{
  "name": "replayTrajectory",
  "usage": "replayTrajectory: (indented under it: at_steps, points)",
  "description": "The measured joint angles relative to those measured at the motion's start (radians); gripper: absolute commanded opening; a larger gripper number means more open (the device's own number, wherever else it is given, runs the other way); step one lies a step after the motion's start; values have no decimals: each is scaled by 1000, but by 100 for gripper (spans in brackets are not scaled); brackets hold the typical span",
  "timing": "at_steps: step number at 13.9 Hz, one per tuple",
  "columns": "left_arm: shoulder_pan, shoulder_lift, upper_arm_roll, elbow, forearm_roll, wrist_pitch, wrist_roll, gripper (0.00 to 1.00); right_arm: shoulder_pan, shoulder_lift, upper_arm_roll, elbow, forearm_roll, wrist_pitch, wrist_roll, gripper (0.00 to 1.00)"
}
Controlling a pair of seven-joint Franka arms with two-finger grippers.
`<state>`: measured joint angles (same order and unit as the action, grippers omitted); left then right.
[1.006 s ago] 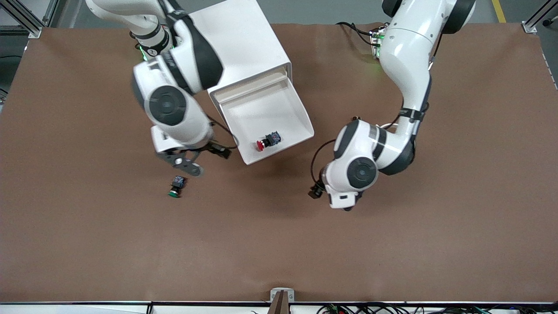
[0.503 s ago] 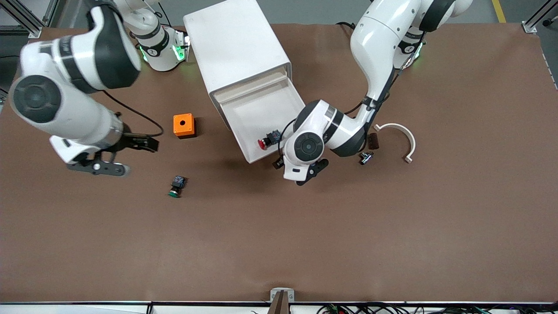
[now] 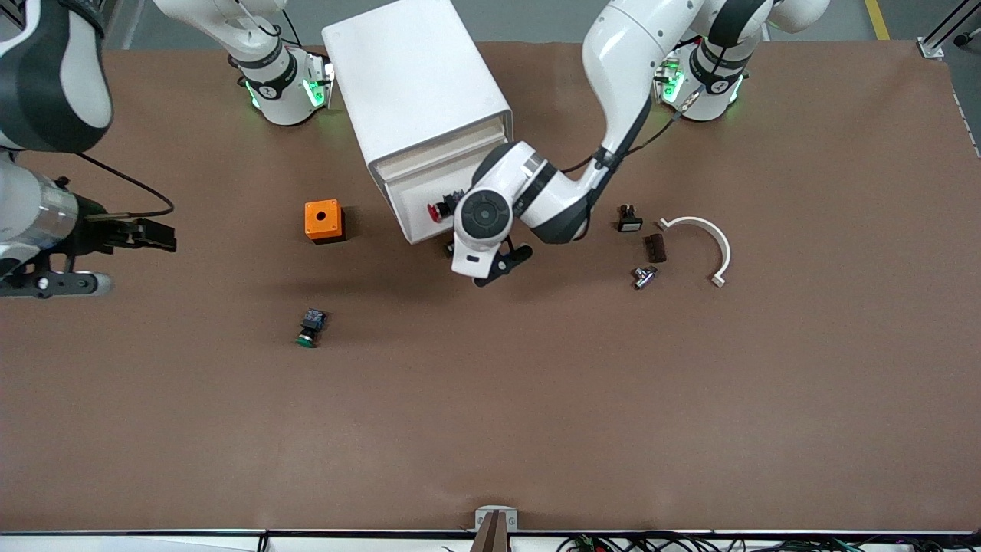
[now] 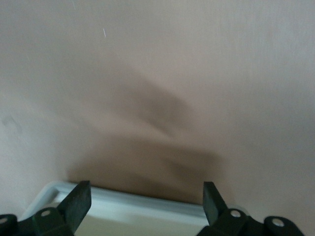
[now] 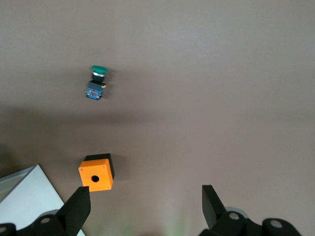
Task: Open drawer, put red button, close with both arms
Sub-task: 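Push the drawer shut with the left gripper while the right gripper withdraws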
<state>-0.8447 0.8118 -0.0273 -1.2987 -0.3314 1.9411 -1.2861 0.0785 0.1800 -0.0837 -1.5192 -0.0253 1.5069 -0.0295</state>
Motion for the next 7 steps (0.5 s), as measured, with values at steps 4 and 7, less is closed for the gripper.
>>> replayTrajectory:
  at_steps: [4,7]
  points:
    - [-60,0,-11,-4,-13,4,-88,100,-25,-12,1,-5,1,-1,-3,100]
    - [-101,0,-19,-17,-13,4,-152,100,-25,-12,4,-5,1,5,-3,100]
